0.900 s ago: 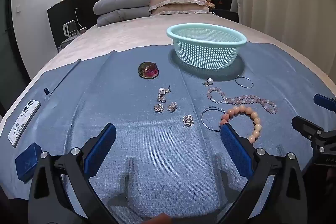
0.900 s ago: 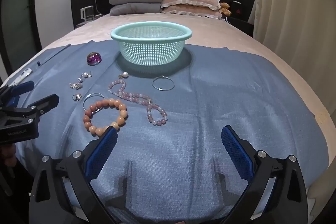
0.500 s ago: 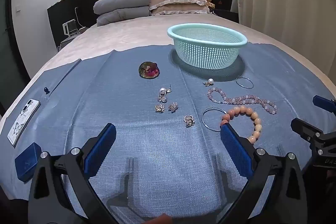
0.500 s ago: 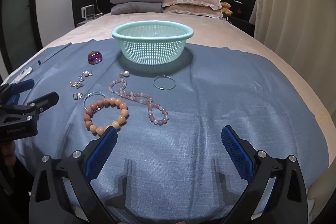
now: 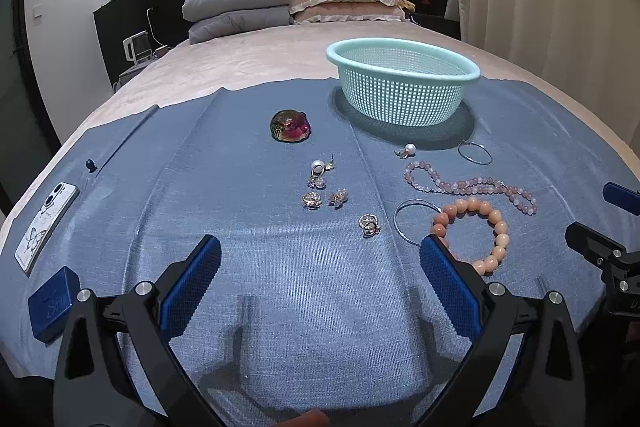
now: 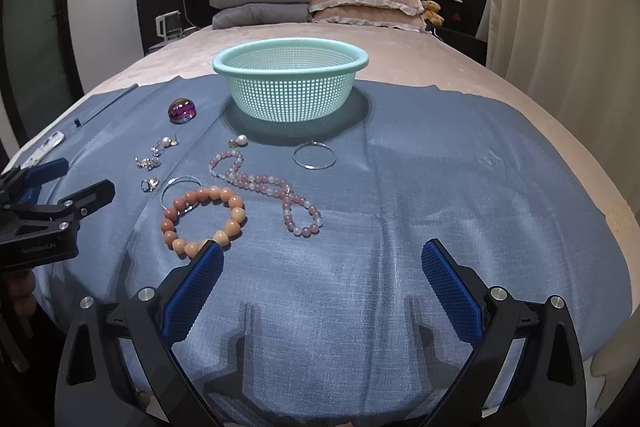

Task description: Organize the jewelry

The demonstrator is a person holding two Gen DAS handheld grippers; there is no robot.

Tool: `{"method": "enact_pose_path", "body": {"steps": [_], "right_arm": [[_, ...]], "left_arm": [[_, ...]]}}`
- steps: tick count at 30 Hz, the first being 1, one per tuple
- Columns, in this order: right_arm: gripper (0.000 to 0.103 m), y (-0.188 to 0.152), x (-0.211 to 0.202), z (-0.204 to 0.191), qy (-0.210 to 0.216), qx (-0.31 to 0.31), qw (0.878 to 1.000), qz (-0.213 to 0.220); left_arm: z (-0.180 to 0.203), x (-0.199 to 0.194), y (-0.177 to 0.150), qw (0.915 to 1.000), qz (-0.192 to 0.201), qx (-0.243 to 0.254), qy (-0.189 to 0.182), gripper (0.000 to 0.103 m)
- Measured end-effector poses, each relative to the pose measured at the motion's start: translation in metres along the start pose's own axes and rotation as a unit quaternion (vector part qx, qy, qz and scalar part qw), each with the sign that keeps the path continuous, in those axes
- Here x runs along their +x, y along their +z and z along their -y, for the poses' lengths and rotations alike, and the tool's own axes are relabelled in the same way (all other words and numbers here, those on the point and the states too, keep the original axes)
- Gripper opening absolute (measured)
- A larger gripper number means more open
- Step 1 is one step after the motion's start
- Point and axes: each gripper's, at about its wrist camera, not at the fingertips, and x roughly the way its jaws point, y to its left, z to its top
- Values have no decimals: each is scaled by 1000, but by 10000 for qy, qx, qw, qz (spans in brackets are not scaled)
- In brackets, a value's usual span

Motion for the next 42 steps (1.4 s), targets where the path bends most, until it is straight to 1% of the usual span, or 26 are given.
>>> {"method": "enact_pose_path", "body": {"steps": [6,13,16,21,42], "right_arm": [[95,0,0,-2,7,-47,10000,6],[95,0,0,-4,8,-66,10000,-5],[95,1,1,-4,18,-77,10000,-12],[95,0,1,-5,30,-95,10000,1],[95,-1,5,-4,102,-78,9999,-75]], "left_arm": [[2,-1,-1,10000,20,78,-17,97],[-1,-2,0,10000,-16,14,-69,97],[-3,-2,0,10000,-1,-2,2,97],[-3,-1,0,10000,-28,-25,-14,97],[3,-1,-3,9998,2,173,66,97]]}}
